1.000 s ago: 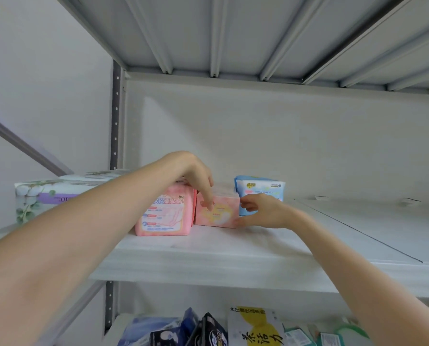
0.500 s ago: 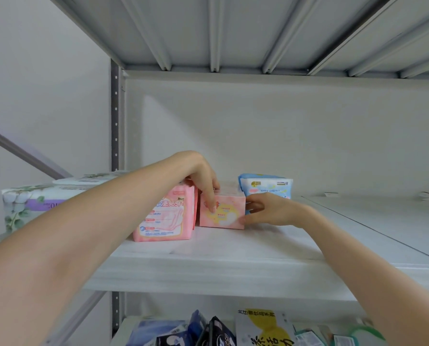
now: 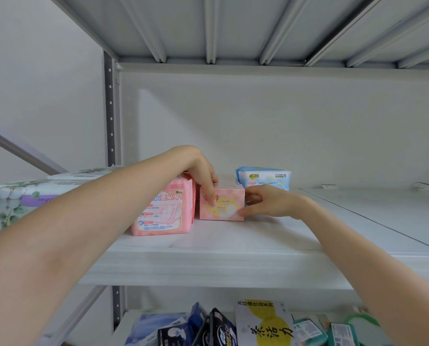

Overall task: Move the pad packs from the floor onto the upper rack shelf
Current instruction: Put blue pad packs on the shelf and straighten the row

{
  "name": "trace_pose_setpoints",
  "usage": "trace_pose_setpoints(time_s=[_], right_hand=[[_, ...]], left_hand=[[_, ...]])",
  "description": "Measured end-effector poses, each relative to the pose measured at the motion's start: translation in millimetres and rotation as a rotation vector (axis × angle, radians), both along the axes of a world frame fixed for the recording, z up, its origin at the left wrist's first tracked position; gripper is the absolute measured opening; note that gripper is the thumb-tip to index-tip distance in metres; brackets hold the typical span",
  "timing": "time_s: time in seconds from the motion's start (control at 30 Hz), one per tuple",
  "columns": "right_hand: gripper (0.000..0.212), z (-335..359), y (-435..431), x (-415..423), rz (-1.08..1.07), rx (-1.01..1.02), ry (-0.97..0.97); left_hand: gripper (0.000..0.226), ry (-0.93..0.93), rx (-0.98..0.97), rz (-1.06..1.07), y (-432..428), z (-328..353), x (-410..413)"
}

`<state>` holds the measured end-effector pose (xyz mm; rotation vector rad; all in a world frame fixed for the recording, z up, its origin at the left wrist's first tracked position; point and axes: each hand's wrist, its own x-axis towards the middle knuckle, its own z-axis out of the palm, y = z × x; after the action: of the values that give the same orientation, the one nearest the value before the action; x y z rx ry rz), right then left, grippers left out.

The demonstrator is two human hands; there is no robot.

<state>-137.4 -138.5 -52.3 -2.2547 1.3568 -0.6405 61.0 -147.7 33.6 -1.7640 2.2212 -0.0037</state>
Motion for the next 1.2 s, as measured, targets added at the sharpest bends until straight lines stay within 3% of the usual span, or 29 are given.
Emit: trace_pose_setpoints(time_s=[0.1, 0.27, 0.37, 0.53, 0.77, 0.9, 1.2], right_hand=[[0.028, 0, 3, 0, -0.008, -0.001, -0.033], [0.072, 7, 20, -1, -0.066, -0.048, -0.154], [0.076, 14, 35, 0, -0.053, -0.159, -0.176], [0.079, 32, 62, 24, 0.008, -0.289, -0.189], [0.089, 30, 72, 85, 0.021, -0.301, -0.084], [0.074, 21, 69, 102, -0.002, -0.329, -0.027], [0.072, 11, 65, 119, -0.098, -0.438, -0.051]], left_hand=[[0.075, 0.033, -0.041, 0.017, 5, 1, 0], [0.094, 0.196, -0.087, 0.005, 30, 14, 15], [0.098, 0.281, -0.097, 0.014, 51, 25, 39], [0.131, 0.295, -0.076, 0.032, 81, 28, 87], [0.093, 0.178, -0.139, 0.063, 101, 11, 124], [0.090, 0.172, -0.185, 0.042, 103, 6, 128], [0.089, 0.152, -0.197, 0.005, 96, 8, 137]])
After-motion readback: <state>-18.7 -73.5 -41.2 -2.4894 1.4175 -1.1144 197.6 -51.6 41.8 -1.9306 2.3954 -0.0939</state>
